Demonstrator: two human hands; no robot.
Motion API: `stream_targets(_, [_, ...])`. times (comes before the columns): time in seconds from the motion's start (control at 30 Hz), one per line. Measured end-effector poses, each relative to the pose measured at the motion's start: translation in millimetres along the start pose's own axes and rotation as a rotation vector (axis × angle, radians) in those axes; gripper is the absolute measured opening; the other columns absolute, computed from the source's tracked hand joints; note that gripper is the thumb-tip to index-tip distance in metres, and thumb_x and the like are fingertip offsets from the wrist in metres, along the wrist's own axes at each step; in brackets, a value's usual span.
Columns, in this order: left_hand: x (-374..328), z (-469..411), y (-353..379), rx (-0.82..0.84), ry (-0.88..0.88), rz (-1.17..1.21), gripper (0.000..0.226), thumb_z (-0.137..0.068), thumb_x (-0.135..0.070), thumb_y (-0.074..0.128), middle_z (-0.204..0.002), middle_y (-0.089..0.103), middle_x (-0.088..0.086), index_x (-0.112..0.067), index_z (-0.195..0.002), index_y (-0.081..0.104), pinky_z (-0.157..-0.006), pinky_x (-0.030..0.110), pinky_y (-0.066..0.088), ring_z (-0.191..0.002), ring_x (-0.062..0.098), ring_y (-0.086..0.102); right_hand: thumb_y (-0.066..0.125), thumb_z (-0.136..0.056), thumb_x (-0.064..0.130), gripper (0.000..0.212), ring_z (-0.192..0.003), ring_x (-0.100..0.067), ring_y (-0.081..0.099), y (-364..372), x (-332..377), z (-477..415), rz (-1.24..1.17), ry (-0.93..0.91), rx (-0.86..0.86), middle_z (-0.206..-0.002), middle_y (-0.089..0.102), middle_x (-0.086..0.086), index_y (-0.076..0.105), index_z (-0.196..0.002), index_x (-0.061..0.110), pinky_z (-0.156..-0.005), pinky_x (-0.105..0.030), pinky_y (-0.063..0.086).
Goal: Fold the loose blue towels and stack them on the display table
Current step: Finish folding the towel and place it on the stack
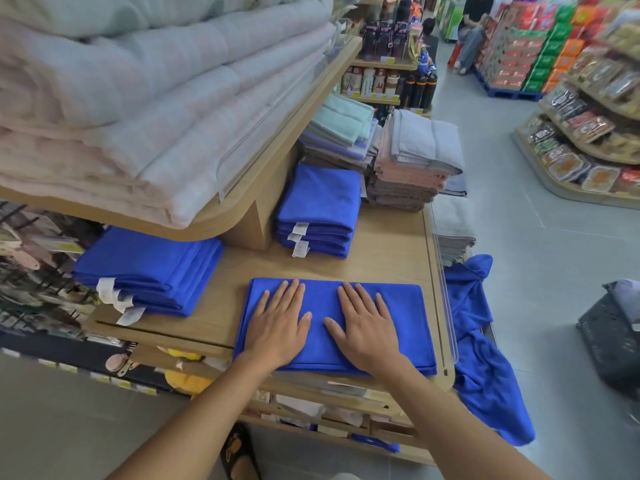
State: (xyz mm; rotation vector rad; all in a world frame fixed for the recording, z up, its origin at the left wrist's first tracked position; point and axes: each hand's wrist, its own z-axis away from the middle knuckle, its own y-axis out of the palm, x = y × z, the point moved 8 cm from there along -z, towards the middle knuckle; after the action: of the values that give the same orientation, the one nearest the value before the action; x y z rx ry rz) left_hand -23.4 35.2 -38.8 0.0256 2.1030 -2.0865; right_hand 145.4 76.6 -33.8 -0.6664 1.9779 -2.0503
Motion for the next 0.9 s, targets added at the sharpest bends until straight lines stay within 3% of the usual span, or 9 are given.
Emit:
stream_targets(0.13, [11,2,1,-0.005,-0.02,0.011,0.077,-0.098,-0.062,0.01,-0.169,-0.003,-0.008,-0.021,-0.162,0.0,-0.125,0.038,-0.006,-0.156,0.009,-0.007,0.0,-0.092,0.078,0.093,-0.158,-0.012,0.0,-5,-46,18,0.037,0.154,-0.024,-0.172,0.007,0.005,0.012,-0.164,0.02,-0.128,-0.044,-0.003])
stream_targets(0.27, [16,6,7,-0.033,-0.014,0.014,0.078,-0.096,-0.066,0.003,-0.168,-0.005,-0.008,-0.022,-0.159,-0.007,-0.125,0.037,-0.007,-0.154,0.008,-0.009,0.001,-0.093,0.081,0.094,-0.158,-0.012,-0.001,-6,-75,40,0.014,0.264,-0.08,-0.172,0.004,0.003,0.01,-0.164,0.02,-0.128,-0.042,0.002])
stream_targets(0.6, [11,-8,2,0.013,-0.089,-0.013,0.079,-0.096,-0.063,0.005,-0.17,-0.007,-0.004,-0.019,-0.162,-0.003,-0.127,0.044,-0.004,-0.156,0.013,-0.01,0.011,-0.096,0.077,0.088,-0.158,-0.011,0.001,-15,-78,-1,-0.003,0.156,-0.039,-0.172,0.007,0.005,0.013,-0.164,0.021,-0.129,-0.038,0.006])
stream_targets(0.73, [-4,-7,-3,0.022,-0.02,-0.011,0.074,-0.102,-0.056,0.016,-0.17,-0.007,-0.002,-0.016,-0.162,-0.002,-0.126,0.046,-0.005,-0.156,0.015,-0.012,0.025,-0.106,0.052,0.071,-0.151,-0.03,0.028,-28,-81,5,-0.009,0.227,-0.121,-0.164,0.031,-0.016,0.031,-0.157,0.004,-0.125,-0.041,0.024])
stream_targets(0.8, [-22,-3,-2,0.022,0.075,0.0,0.077,-0.1,-0.059,0.013,-0.17,-0.008,-0.003,-0.017,-0.162,-0.002,-0.126,0.044,-0.007,-0.155,0.013,-0.015,0.03,-0.105,0.036,0.062,-0.13,-0.037,0.048,-36,-87,12,0.03,0.293,-0.149,-0.146,0.05,-0.023,0.037,-0.149,-0.006,-0.112,-0.042,0.037])
stream_targets(0.9, [-38,2,6,0.054,0.115,0.005,0.08,-0.098,-0.064,0.011,-0.169,-0.01,-0.003,-0.018,-0.162,-0.003,-0.126,0.044,-0.007,-0.155,0.013,-0.016,0.044,-0.1,0.029,0.049,-0.108,-0.036,0.056,-43,-98,12,0.005,0.387,-0.067,-0.122,0.059,-0.022,0.042,-0.135,-0.005,-0.095,-0.042,0.042])
